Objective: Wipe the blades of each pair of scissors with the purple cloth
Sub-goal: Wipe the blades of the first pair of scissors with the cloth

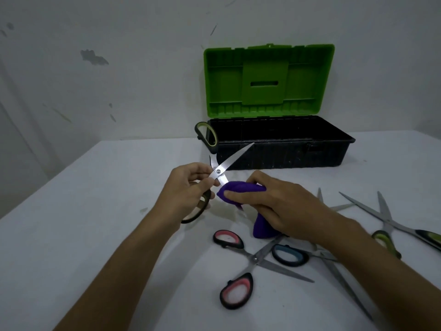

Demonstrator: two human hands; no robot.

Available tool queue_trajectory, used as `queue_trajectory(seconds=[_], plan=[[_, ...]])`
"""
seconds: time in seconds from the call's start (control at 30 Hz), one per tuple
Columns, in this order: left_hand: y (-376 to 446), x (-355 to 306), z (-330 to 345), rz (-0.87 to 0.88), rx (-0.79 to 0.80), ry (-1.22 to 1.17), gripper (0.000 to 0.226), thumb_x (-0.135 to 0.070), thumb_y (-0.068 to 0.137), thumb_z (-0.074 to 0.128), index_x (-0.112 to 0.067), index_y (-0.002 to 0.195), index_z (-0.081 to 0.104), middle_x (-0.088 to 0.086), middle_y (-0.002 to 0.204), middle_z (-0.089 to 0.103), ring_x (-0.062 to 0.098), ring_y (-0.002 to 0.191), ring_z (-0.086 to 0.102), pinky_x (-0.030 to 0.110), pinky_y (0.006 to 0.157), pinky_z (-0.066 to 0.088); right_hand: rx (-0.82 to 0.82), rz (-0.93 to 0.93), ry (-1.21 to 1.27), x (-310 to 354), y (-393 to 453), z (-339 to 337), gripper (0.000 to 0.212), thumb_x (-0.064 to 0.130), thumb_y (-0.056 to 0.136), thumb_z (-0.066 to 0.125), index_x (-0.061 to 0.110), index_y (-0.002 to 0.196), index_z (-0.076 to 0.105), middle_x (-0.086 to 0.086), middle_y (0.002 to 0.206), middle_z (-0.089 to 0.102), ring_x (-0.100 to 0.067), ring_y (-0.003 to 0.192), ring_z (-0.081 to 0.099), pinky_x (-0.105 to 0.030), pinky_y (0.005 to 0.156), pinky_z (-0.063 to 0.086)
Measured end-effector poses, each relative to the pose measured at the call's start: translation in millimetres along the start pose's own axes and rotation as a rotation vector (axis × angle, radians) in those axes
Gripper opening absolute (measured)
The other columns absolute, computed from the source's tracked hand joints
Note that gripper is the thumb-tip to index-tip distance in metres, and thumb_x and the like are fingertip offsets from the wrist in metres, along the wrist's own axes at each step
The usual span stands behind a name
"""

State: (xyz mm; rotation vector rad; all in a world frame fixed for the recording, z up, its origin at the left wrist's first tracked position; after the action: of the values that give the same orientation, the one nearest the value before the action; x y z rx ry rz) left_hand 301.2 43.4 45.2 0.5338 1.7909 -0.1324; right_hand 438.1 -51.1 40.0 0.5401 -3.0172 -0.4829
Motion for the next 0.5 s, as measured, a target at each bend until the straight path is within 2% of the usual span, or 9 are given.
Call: queue_trajectory(seconds=[0.13,0.23,0.33,0.5], plan=[[-1.1,-4.6,-2.9,0.045,-0.05,0.071,0.014,-0.013,0.095,0.06,-0.026,0.092,0.063,0.003,0.091,0.072,0.018,0.071,0.069,0.031,0.059,0.06,0.067,-0.003,0.053,-3.0,-8.5,-6.3,0.044,0.031,0.097,0.038,0.046,0.138,0.045,0.01,0.124,0.045,-0.008,0.083,0.051,-0.02,0.07,0.045],[-4.1,-14.2,-1.7,0.1,-0.052,0.128,0.008,-0.019,0.094,0.062,-0.023,0.101,0.063,-0.001,0.092,0.07,0.019,0.074,0.07,0.036,0.063,0.061,-0.009,0.036,0.063,-9.4,-7.9,-15.5,0.047,0.034,0.095,0.036,0.044,0.141,0.041,0.011,0.118,0.046,-0.008,0.073,0.051,-0.018,0.061,0.044],[-8.2,-18.0,11.0,0.11,0.033,0.188,0.012,-0.018,0.093,0.063,-0.023,0.105,0.063,-0.005,0.096,0.065,0.018,0.072,0.071,0.034,0.06,0.061,-0.056,0.067,0.035,-12.2,-5.0,-16.4,0.052,0.032,0.096,0.034,0.042,0.147,0.033,0.004,0.118,0.047,-0.006,0.074,0.047,-0.012,0.061,0.036],[-6.3,-9.5,9.0,0.064,0.071,0.174,0.014,-0.013,0.094,0.062,-0.017,0.107,0.066,0.0,0.101,0.066,0.017,0.069,0.072,0.028,0.057,0.057,0.021,0.043,0.11,-10.7,-8.2,-7.5,0.047,0.031,0.097,0.034,0.045,0.142,0.039,0.008,0.12,0.045,-0.006,0.082,0.048,-0.018,0.068,0.041]])
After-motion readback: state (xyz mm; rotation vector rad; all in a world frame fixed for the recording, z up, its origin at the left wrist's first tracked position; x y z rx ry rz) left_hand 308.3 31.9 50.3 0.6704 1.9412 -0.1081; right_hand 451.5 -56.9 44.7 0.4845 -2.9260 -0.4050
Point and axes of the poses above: each hand's wrist, its own y-axis towards the middle knuckle, its own z-axis out of the palm, x = y × z, the point moved 8 cm from there along y, towards the middle knuckle
